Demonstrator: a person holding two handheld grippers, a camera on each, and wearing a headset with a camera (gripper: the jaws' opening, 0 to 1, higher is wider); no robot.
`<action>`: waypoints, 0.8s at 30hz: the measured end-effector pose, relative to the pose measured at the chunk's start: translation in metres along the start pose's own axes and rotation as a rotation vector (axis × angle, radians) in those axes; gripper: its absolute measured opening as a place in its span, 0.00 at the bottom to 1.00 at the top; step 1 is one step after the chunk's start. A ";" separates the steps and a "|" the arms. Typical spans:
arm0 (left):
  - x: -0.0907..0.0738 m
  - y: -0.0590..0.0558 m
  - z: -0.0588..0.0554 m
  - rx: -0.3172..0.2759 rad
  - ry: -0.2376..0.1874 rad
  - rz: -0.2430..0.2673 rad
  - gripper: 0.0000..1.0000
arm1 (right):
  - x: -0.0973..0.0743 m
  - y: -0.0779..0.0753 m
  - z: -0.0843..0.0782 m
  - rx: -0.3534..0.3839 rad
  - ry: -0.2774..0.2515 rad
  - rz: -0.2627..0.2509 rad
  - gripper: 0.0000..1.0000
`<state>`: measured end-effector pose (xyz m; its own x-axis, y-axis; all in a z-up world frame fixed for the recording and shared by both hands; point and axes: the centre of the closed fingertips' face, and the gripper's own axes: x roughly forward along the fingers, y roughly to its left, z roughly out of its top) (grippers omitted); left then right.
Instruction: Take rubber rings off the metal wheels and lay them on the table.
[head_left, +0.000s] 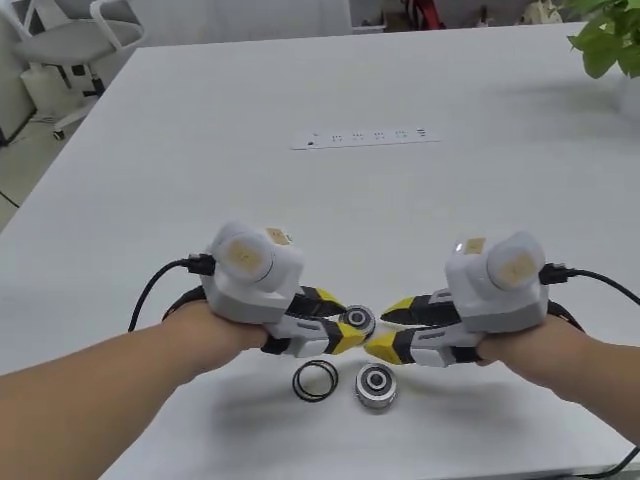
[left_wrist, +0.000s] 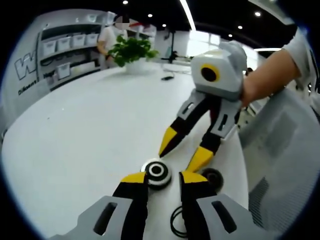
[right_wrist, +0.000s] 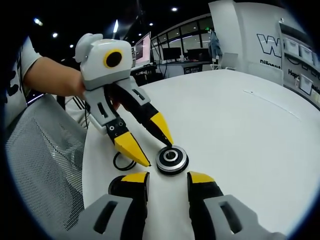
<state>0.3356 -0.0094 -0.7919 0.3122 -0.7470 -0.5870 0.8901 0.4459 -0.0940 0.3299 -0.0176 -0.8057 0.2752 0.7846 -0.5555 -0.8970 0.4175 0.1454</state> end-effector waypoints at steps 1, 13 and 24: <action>0.001 0.001 0.000 0.000 0.003 0.000 0.25 | 0.000 0.000 0.000 0.001 -0.001 0.000 0.28; 0.007 0.006 0.001 0.050 0.013 0.054 0.16 | 0.000 -0.004 0.002 0.027 -0.018 -0.003 0.28; 0.006 0.007 0.002 0.035 -0.010 0.059 0.14 | 0.003 -0.005 0.008 0.062 -0.046 0.002 0.27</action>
<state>0.3447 -0.0118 -0.7949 0.3672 -0.7249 -0.5828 0.8812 0.4717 -0.0314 0.3374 -0.0136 -0.8018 0.2900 0.8051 -0.5174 -0.8747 0.4424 0.1980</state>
